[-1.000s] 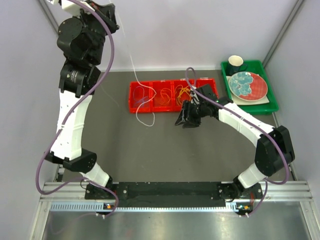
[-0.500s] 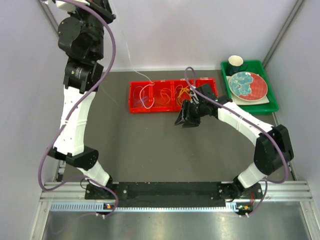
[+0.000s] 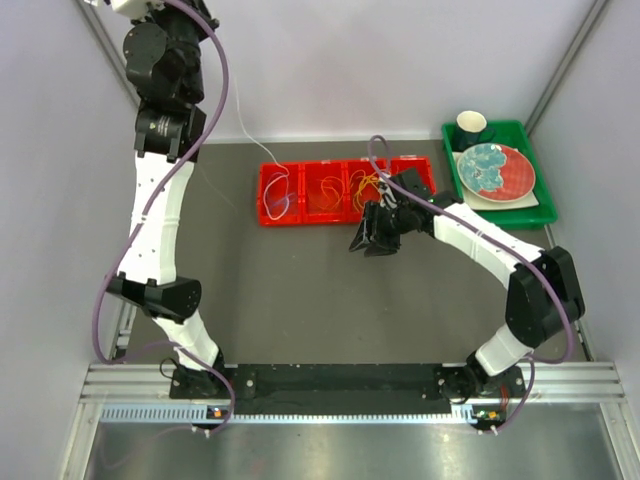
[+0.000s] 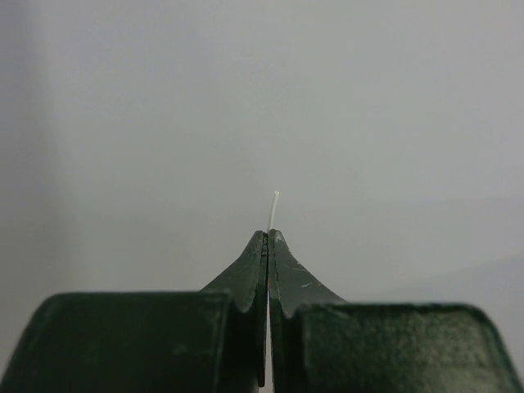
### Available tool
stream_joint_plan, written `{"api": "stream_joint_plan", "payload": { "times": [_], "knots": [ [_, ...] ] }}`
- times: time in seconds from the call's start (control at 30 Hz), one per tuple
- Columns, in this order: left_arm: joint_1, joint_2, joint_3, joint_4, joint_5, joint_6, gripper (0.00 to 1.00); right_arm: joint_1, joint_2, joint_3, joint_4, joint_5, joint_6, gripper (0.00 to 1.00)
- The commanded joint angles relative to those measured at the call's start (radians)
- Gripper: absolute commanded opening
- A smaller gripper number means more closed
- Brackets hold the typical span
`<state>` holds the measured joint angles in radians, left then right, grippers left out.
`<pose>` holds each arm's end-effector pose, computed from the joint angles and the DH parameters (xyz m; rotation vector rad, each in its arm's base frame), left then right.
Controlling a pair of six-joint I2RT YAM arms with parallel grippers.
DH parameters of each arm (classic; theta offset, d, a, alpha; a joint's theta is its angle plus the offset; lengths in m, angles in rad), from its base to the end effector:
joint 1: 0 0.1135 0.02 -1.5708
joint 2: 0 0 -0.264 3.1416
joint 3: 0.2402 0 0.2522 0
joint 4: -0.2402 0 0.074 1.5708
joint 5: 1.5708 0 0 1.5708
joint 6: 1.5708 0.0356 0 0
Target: Untangle the cables
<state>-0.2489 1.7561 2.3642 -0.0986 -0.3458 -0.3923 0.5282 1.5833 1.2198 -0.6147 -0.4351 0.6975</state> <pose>0.3221 -0.0694 0.6146 -0.3892 1.0311 -0.3922 0.2800 0.1808 0.2583 0.0474 2.7434 0.9757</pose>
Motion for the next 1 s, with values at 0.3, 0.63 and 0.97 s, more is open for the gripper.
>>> {"api": "stream_joint_plan", "payload": {
  "times": [0.3,0.63,0.97],
  "knots": [
    [0.095,0.086,0.083,0.047,0.083,-0.132,0.00,0.015,0.047,0.078,0.000,-0.008,-0.013,0.48],
    [0.097,-0.092,-0.332,0.004,0.077,-0.164,0.00,0.015,0.040,0.058,0.016,-0.007,-0.003,0.48],
    [0.097,-0.191,-0.569,-0.032,0.087,-0.149,0.00,0.023,0.032,0.047,0.038,-0.017,0.010,0.48]
  ]
}}
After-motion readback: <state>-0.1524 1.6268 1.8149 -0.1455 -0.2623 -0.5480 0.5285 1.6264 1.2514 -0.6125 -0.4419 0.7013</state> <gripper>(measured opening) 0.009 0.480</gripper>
